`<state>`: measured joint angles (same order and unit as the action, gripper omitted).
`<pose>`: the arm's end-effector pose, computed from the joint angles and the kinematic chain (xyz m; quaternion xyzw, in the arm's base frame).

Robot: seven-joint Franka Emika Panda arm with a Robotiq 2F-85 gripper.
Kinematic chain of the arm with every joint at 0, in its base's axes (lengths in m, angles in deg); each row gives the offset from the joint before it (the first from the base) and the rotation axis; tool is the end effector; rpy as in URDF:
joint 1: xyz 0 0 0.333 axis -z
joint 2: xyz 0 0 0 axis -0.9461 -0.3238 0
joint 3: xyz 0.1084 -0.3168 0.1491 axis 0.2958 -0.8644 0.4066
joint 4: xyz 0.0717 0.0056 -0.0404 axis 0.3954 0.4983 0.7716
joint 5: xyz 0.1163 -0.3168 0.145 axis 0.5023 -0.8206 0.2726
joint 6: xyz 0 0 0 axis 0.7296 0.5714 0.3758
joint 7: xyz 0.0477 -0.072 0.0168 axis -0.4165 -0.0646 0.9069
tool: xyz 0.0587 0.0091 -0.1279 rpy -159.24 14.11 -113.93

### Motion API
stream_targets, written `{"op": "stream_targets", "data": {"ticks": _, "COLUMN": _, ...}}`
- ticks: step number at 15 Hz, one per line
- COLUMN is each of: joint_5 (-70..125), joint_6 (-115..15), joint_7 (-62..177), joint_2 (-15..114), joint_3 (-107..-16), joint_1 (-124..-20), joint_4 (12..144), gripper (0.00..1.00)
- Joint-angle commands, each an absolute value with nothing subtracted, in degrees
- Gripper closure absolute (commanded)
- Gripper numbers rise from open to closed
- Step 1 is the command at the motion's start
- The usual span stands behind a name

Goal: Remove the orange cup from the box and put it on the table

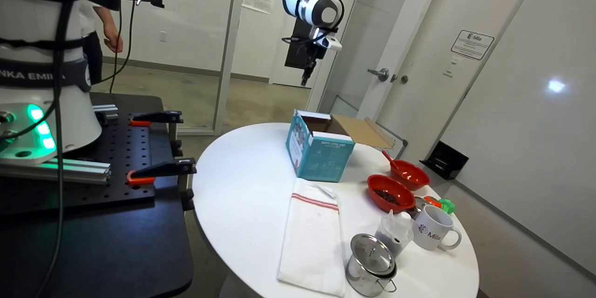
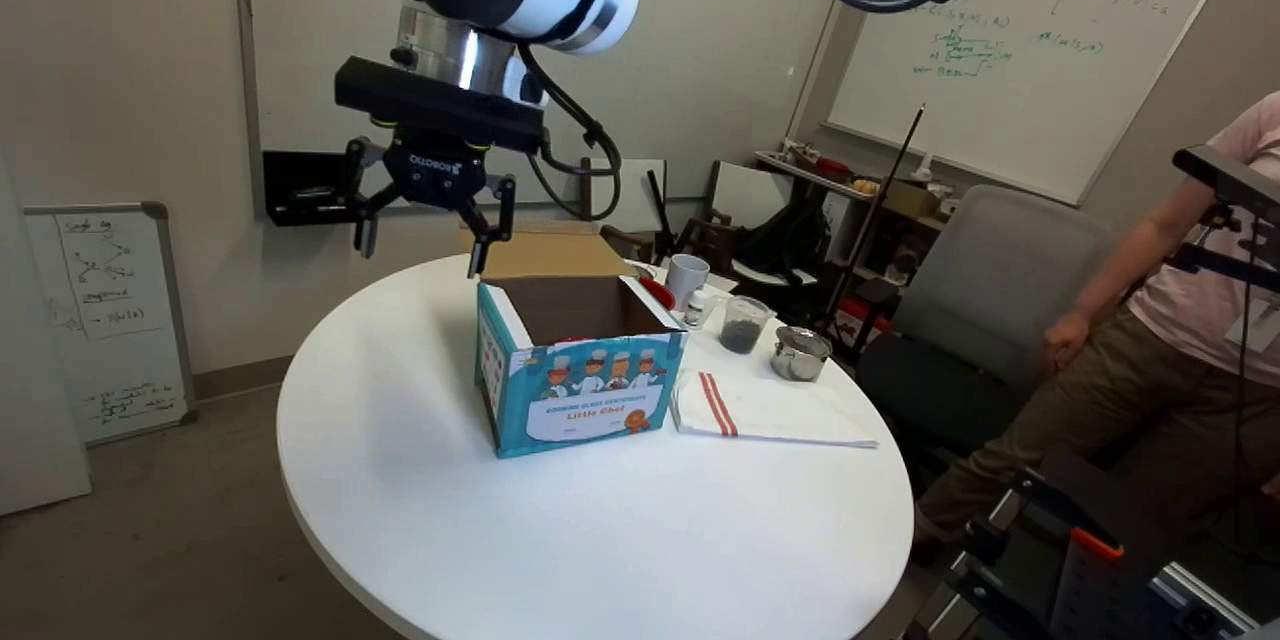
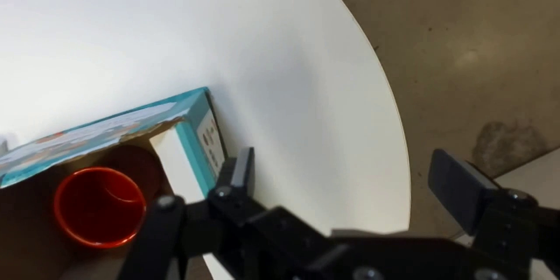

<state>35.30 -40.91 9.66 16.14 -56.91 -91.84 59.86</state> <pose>0.7138 0.2835 0.2357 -0.9548 0.2943 0.0132 0.0405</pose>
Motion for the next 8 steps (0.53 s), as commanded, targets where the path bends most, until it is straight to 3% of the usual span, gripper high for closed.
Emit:
{"op": "stream_targets", "data": {"ticks": 1, "joint_5": 33.84, "joint_6": -43.61, "joint_7": 3.07, "joint_2": 15.66, "joint_3": -58.5, "joint_1": -93.49, "joint_4": 59.53, "gripper": 0.0}}
{"op": "stream_targets", "data": {"ticks": 2, "joint_5": 34.14, "joint_6": -48.57, "joint_7": 9.21, "joint_2": 20.83, "joint_3": -58.37, "joint_1": -88.82, "joint_4": 69.63, "gripper": 0.0}}
{"op": "stream_targets", "data": {"ticks": 4, "joint_5": 33.86, "joint_6": -45.17, "joint_7": 6.61, "joint_2": 16.93, "joint_3": -58.11, "joint_1": -91.15, "joint_4": 62.79, "gripper": 0.0}}
{"op": "stream_targets", "data": {"ticks": 8, "joint_5": 34.09, "joint_6": -47.18, "joint_7": 10.06, "joint_2": 18.61, "joint_3": -58.92, "joint_1": -87.45, "joint_4": 67.2, "gripper": 0.0}}
